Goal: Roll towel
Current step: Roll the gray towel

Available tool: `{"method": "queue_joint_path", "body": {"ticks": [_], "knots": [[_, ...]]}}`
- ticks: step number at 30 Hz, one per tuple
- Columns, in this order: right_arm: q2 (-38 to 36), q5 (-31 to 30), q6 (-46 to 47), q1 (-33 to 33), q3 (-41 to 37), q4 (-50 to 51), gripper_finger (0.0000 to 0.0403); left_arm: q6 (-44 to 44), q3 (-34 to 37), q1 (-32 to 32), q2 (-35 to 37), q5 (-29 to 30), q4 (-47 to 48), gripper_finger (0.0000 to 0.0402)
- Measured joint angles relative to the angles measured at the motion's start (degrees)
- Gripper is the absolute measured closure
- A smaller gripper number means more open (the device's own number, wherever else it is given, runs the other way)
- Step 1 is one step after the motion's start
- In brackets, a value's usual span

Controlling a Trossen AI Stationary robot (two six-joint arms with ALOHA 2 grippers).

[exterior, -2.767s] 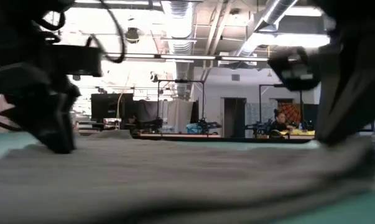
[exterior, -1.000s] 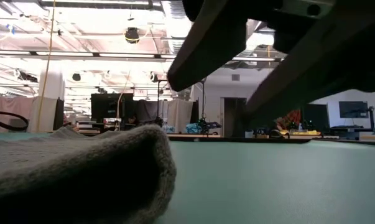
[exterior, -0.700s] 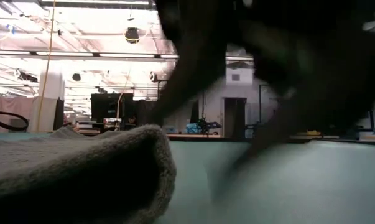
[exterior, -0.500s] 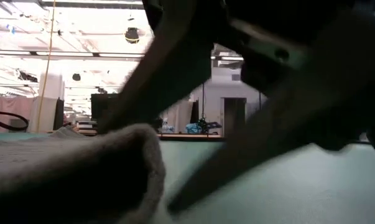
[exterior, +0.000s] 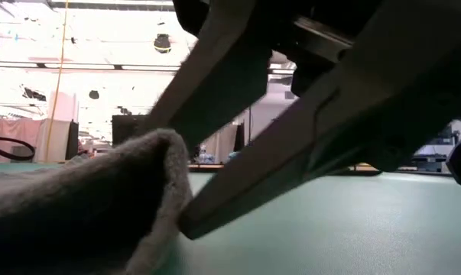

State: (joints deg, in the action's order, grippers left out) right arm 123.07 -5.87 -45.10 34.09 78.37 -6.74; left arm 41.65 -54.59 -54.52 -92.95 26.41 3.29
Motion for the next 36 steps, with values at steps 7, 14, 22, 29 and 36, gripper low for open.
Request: {"method": "queue_joint_path", "body": {"ticks": [7,14,22,29,36], "knots": [[-0.05,-0.28,5.66,-0.14,0.00,-0.51,0.0387,-0.52,0.00,0.00,0.00,-0.02,-0.22,0.0265],[-3.89,-10.83,23.13,0.55,0.00,4.90,0.0389,-1.76,-0.02,0.01,0.04,-1.02,-1.98,0.0265],[-6.44,-12.51,38.05,0.21,0.00,8.65,0.0389,-0.94,-0.09,0.00,-3.04,-1.01,-6.49,0.0262],[-5.70,-13.73,42.22,0.11,-0.06,11.30,0.0389,0.43,-5.25,-0.02,-10.76,-11.18,-4.41,0.0244],[-5.70,-13.81,44.86,0.10,-0.04,11.06,0.0388,-0.50,-14.10,-0.78,-11.24,-7.82,11.44,0.0242]]}}
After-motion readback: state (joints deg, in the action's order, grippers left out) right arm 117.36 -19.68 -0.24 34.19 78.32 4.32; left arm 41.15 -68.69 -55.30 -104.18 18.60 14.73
